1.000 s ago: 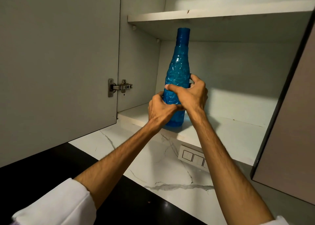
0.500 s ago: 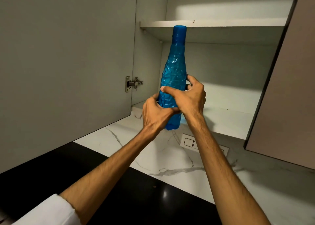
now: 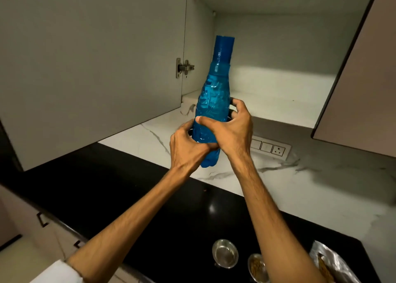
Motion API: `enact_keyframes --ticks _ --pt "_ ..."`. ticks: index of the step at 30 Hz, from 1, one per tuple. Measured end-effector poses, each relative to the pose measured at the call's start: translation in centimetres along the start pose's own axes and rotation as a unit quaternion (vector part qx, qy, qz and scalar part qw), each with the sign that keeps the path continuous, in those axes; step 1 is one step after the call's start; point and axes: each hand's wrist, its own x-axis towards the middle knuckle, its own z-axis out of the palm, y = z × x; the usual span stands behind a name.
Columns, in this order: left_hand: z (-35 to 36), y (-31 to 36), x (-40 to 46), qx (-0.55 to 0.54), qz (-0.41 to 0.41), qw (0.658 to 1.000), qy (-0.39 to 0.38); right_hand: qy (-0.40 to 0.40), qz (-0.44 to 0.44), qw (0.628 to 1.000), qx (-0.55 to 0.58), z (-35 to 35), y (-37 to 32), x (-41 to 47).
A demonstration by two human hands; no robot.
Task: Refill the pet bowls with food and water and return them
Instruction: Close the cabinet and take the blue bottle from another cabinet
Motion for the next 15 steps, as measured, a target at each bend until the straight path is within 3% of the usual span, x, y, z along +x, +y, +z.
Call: enact_keyframes --ticks 15 --pt "-1.7 -4.6 -10.8 -0.045 -0.044 0.998 -0.029 -0.052 0.026 0.998 -0.032 -1.6 4.9 -9.9"
